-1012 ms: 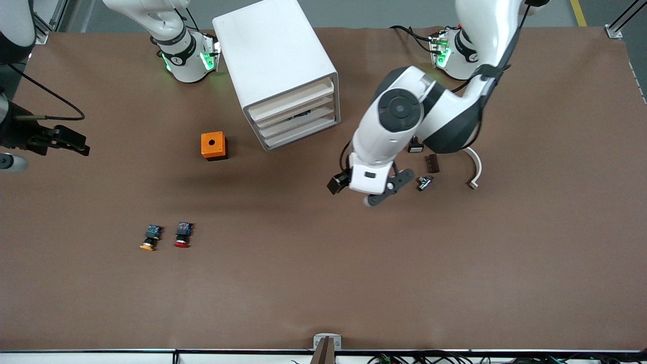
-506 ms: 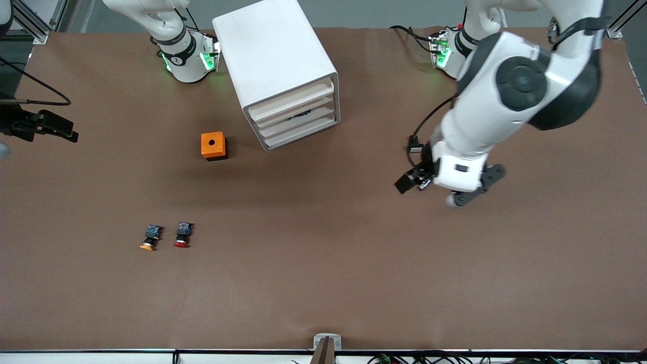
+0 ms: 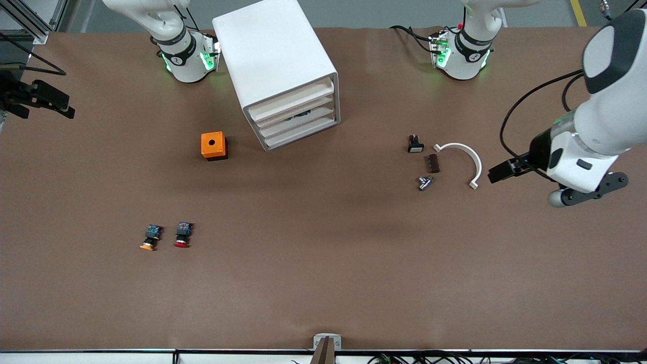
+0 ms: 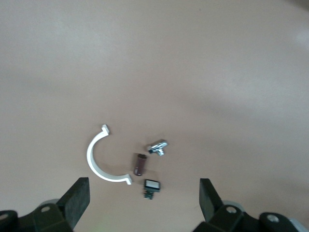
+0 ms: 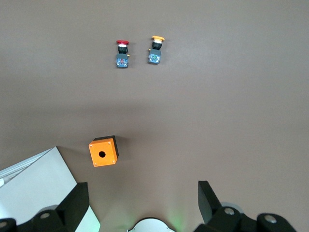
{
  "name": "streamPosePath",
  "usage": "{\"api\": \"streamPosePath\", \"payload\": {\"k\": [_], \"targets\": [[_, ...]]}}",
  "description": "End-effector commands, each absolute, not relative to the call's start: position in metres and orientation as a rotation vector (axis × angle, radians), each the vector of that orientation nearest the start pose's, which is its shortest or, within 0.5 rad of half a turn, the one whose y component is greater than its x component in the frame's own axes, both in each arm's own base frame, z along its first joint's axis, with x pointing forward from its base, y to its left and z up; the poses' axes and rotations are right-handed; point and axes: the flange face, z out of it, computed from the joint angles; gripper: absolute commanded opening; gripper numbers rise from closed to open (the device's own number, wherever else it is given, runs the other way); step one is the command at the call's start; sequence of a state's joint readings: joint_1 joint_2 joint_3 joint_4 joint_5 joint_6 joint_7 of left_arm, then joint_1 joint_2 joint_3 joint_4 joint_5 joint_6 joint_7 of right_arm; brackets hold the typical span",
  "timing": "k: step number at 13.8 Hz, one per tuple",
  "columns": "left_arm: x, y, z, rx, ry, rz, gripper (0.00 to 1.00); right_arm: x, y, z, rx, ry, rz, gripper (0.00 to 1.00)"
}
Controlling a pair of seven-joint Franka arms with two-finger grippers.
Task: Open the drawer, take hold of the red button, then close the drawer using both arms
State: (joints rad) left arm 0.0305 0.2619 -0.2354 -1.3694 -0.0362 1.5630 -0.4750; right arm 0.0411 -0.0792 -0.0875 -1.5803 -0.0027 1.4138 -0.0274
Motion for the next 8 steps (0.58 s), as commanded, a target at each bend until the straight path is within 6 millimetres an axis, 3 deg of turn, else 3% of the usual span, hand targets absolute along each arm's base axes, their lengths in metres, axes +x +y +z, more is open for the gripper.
{"api": "streamPosePath", "payload": {"k": [1,5,8], "targets": [[0.610,-0.087,0.569,-3.173,-0.344,0.173,1.00,0.498,-0.039,0.647,-3.104,0.081,0.129,1.00],[0.588,-0.059,0.575,-3.173,-0.199,0.186,1.00,0.492,-0.039,0.657,-3.108,0.069,0.087,1.00],[0.561,-0.052,0.559,-3.145,-0.110,0.243,1.00,0.491,-0.037,0.659,-3.116,0.061,0.081,1.00]]}}
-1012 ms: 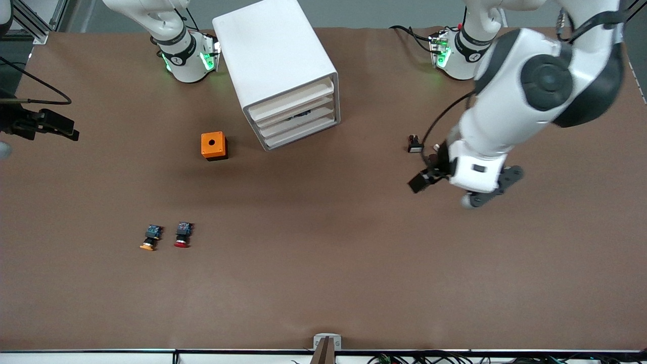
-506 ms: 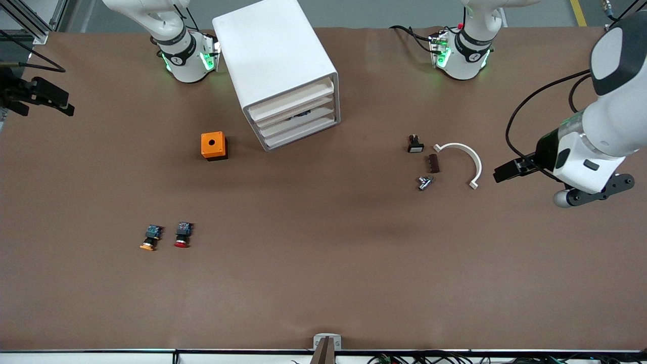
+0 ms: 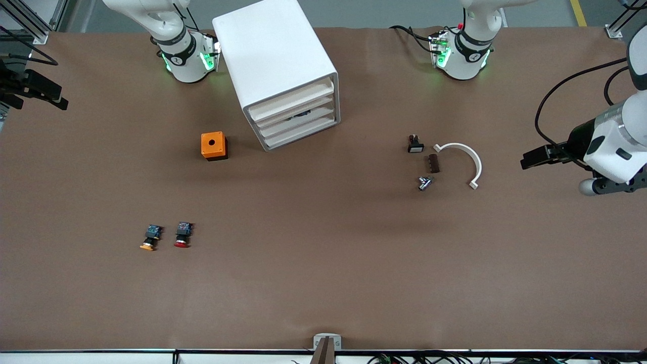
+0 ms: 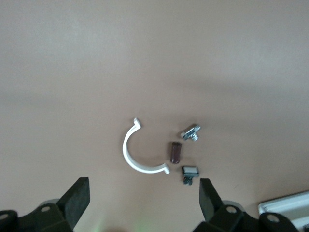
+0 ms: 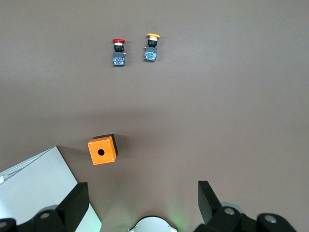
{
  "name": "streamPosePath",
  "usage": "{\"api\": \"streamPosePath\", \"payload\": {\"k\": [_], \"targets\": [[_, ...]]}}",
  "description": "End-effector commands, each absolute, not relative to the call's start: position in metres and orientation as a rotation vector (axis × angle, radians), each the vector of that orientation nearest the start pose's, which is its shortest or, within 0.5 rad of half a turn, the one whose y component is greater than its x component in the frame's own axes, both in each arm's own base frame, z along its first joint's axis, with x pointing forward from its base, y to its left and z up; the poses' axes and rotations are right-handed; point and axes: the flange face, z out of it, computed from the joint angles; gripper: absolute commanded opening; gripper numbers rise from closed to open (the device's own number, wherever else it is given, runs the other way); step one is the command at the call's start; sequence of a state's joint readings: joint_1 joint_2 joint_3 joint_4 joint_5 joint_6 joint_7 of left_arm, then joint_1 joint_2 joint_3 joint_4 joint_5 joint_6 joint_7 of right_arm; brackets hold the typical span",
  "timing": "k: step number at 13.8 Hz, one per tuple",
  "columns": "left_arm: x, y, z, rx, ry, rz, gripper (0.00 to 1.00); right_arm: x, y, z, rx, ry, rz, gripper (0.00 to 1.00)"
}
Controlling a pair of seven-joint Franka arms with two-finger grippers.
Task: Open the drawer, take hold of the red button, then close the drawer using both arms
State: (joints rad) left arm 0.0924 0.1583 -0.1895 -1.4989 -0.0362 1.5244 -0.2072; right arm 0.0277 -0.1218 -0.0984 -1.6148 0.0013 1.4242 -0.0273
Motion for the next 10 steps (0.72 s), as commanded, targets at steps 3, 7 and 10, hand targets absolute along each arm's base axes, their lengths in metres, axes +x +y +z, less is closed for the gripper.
{"api": "streamPosePath", "payload": {"k": [3,7,10], "targets": [[0.536,-0.041,0.549,-3.147,-0.096,0.224,1.00,0.491,-0.029,0.665,-3.115,0.035,0.033,1.00],[0.517,-0.039,0.545,-3.156,-0.066,0.188,1.00,0.489,-0.028,0.666,-3.110,0.031,0.011,1.00],[0.514,-0.043,0.579,-3.163,-0.053,0.082,1.00,0.488,-0.030,0.666,-3.108,0.043,0.011,1.00]]}}
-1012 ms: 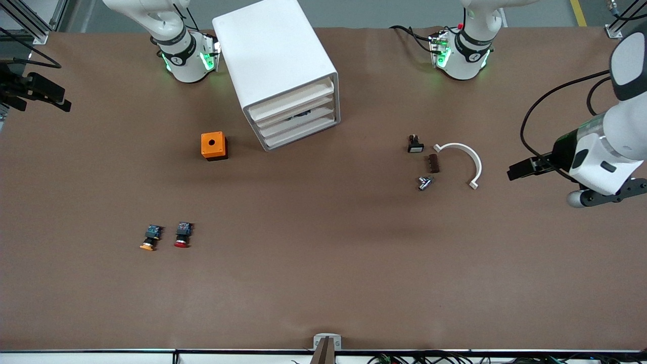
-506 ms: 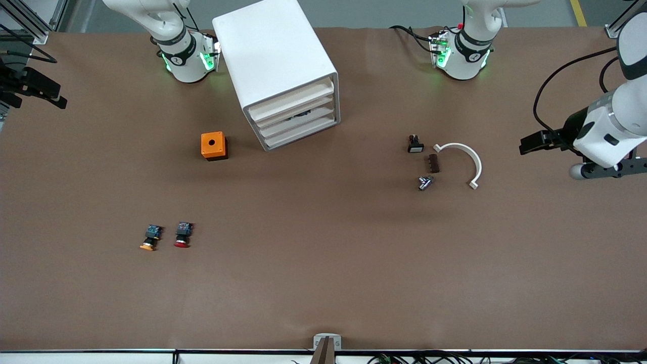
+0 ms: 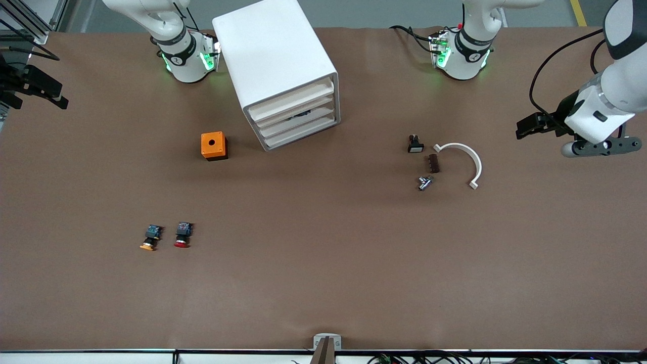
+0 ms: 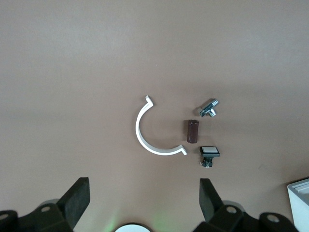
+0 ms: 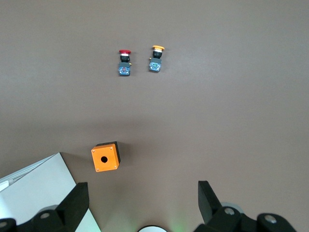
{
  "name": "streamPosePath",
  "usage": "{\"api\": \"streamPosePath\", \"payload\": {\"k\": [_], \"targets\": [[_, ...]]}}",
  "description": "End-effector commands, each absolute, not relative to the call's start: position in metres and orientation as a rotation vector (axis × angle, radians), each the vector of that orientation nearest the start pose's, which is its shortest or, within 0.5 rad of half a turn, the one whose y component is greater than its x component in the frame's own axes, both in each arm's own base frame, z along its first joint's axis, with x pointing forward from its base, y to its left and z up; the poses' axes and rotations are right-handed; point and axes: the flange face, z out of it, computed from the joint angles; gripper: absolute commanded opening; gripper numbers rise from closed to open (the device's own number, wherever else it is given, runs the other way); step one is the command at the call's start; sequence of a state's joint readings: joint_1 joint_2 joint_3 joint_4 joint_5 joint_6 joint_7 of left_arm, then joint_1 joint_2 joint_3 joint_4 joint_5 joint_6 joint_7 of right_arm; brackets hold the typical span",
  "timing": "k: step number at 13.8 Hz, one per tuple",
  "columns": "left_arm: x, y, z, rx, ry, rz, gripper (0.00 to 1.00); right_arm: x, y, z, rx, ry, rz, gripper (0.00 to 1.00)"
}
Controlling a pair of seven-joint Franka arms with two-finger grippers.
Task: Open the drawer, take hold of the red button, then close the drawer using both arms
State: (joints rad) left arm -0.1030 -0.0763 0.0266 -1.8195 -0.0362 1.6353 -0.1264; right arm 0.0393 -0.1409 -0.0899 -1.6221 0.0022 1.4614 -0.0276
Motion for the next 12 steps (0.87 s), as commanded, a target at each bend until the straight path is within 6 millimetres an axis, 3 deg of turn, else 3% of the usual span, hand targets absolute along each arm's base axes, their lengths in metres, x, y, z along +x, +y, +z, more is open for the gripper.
{"api": "streamPosePath", "payload": {"k": [1,6,9,12], "targets": [[0.515,-0.046,0.591,-3.163,-0.048,0.040,1.00,0.488,-0.030,0.667,-3.108,0.041,0.016,1.00],[0.521,-0.047,0.649,-3.171,-0.045,-0.148,1.00,0.487,-0.025,0.662,-3.107,0.028,0.044,1.00],[0.521,-0.043,0.664,-3.169,-0.064,-0.190,1.00,0.487,-0.025,0.659,-3.106,0.028,0.054,1.00],[0.521,-0.042,0.660,-3.169,-0.083,-0.151,1.00,0.489,-0.025,0.658,-3.105,0.031,0.040,1.00]]}}
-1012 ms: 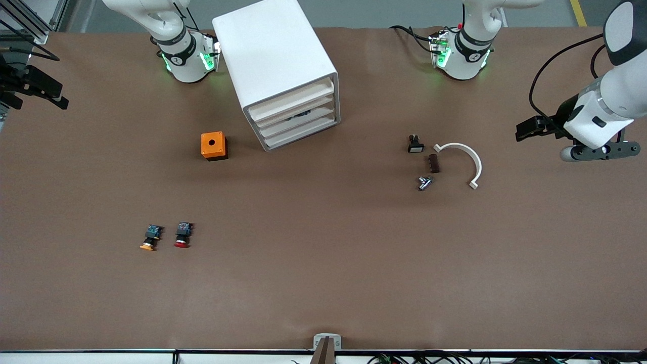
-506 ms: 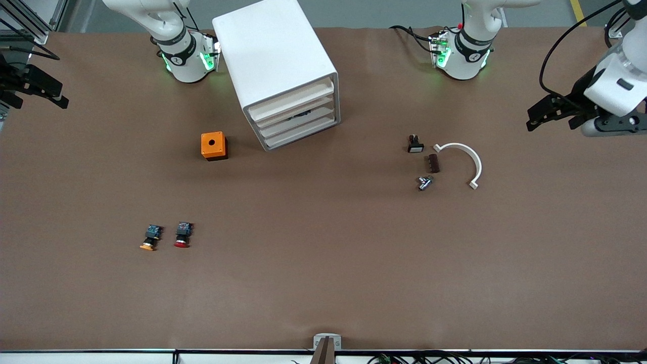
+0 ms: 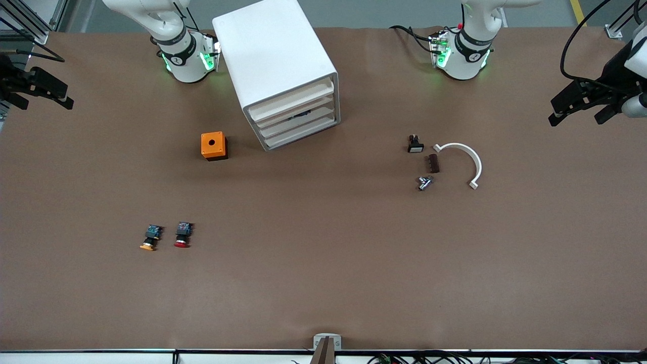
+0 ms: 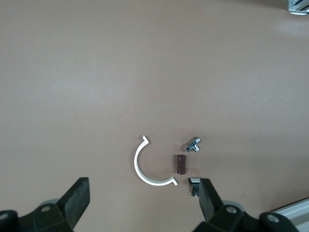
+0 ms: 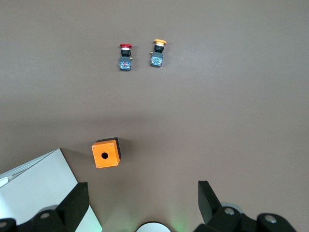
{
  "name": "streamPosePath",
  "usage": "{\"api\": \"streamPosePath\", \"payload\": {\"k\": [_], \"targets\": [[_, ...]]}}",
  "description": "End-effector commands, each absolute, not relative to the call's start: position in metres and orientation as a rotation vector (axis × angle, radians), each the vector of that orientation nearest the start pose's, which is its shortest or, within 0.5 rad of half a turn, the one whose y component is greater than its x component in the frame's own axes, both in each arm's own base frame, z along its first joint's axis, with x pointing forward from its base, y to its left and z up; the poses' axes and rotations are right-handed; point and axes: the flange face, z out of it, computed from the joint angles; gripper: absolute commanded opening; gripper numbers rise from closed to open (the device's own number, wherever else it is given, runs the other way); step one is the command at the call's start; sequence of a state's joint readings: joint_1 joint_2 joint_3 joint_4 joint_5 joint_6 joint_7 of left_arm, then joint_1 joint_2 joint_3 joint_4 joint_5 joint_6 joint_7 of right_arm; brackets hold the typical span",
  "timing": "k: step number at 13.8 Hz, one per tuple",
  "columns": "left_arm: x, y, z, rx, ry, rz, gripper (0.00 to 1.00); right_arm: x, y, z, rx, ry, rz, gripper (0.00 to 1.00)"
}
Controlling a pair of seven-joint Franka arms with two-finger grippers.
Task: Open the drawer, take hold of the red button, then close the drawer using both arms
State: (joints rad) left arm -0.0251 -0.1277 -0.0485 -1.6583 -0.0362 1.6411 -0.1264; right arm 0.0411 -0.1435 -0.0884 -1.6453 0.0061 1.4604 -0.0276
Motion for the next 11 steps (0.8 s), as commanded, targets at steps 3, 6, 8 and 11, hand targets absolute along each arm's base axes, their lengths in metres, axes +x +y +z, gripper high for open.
{"api": "streamPosePath", "payload": {"k": [3,6,8,11], "targets": [[0.527,-0.042,0.658,-3.170,-0.061,-0.147,1.00,0.492,-0.025,0.661,-3.103,0.034,-0.001,1.00],[0.546,-0.043,0.650,-3.175,-0.059,-0.141,1.00,0.491,-0.026,0.662,-3.069,0.036,-0.006,1.00],[0.561,-0.044,0.653,-3.180,-0.059,-0.160,1.00,0.491,-0.026,0.661,-3.069,0.029,-0.002,1.00],[0.571,-0.046,0.642,-3.175,-0.059,-0.139,1.00,0.491,-0.030,0.662,-3.093,0.004,-0.005,1.00]]}}
